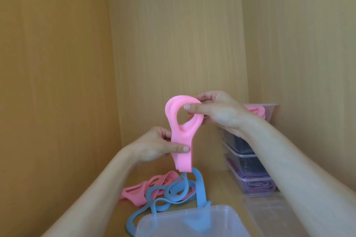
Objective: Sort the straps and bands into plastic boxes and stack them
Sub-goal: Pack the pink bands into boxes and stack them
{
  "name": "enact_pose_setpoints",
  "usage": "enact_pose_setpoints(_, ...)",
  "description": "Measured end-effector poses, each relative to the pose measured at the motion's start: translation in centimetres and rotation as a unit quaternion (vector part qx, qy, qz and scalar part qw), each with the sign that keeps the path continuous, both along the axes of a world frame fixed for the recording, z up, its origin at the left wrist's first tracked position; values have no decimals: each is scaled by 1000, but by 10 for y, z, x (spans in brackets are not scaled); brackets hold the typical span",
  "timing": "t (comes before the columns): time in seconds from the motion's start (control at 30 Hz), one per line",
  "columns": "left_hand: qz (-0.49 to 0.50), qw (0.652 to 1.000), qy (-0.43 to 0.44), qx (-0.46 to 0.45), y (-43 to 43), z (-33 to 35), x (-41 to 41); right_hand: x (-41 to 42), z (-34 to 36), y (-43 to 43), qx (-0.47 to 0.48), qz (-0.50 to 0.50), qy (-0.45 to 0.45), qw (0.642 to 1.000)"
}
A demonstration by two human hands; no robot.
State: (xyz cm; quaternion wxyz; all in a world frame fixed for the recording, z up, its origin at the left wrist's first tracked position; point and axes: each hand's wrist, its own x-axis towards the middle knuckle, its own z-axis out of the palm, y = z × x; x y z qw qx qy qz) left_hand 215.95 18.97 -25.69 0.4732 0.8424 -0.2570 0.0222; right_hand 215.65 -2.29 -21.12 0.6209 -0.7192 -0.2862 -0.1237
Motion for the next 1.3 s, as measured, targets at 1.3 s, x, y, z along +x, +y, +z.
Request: enact_pose_setpoints(1.3, 23, 969, 71, -235, 6, -26, -57, -13, -24, 17, -118, 14, 165, 979)
